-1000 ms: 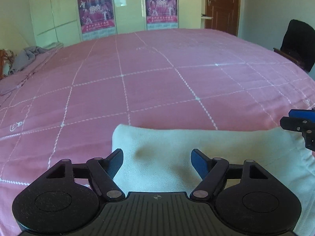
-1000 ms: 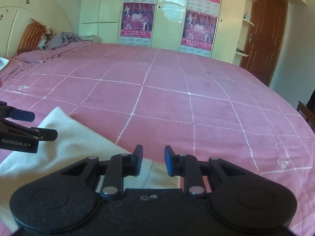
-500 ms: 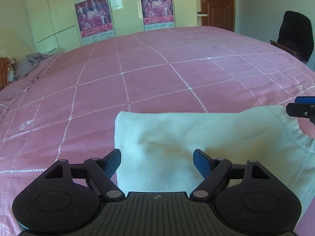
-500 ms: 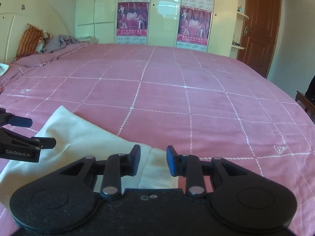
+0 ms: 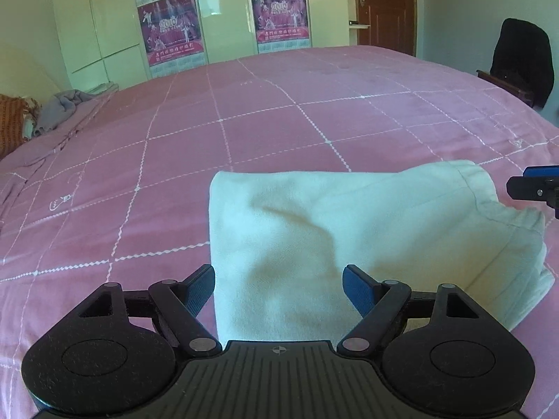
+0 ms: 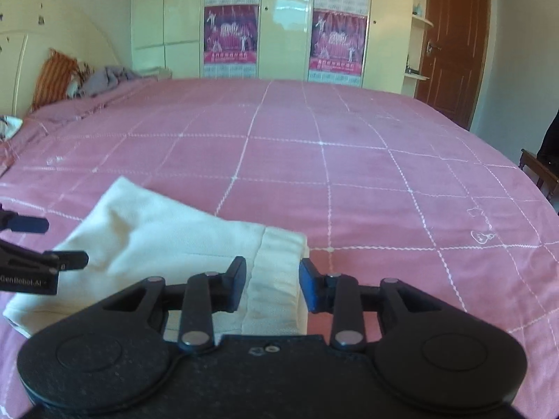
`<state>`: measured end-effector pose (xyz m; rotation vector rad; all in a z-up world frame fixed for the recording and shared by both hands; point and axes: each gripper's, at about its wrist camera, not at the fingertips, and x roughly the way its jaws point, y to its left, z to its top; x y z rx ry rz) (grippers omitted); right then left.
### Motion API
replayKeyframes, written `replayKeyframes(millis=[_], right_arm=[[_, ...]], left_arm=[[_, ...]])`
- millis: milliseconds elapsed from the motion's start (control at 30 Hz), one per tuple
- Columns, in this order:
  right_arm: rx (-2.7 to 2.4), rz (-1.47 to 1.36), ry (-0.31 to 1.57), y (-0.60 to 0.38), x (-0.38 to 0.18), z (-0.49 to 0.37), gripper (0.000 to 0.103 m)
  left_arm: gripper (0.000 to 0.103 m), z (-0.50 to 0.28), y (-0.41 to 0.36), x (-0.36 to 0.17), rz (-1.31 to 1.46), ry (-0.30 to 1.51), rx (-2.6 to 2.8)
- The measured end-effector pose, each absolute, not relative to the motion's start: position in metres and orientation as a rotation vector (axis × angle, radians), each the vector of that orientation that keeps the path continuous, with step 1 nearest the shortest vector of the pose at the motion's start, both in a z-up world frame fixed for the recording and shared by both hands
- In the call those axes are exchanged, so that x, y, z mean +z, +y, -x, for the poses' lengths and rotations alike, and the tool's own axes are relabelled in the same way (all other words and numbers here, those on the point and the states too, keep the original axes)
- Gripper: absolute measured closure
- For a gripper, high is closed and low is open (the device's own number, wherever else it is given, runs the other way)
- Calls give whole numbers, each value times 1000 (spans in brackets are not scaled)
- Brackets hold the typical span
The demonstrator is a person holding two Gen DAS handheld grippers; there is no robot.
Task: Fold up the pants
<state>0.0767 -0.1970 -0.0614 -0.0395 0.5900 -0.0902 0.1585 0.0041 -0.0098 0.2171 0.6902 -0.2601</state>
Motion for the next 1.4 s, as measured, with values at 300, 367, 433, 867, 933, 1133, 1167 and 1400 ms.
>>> replayKeyframes(millis=[300, 367, 433, 867, 933, 1133, 1167, 1400], right_arm=[[-94, -31, 725, -206, -98, -85, 60], [-84, -33, 705, -207, -89, -80, 60], [-79, -51, 659, -211, -79, -70, 59], [28, -468, 659, -292, -83, -66, 32], [53, -532, 676, -303, -90, -71, 23], [145, -645, 754, -317, -109, -85, 23], [159, -677, 769, -319, -114, -87, 22], [254, -828, 811, -332, -139, -101, 20]], left_arm=[[23, -152, 6, -31, -223, 740, -245], [23, -148, 7, -25, -248, 722, -238], [23, -144, 15, -18, -247, 705, -232], [5, -165, 91, -29, 72, 787, -304], [5, -172, 104, -38, 212, 820, -358], [6, -192, 124, -69, 448, 886, -478], [6, -193, 124, -73, 470, 892, -499], [31, -223, 127, -94, 593, 939, -623]])
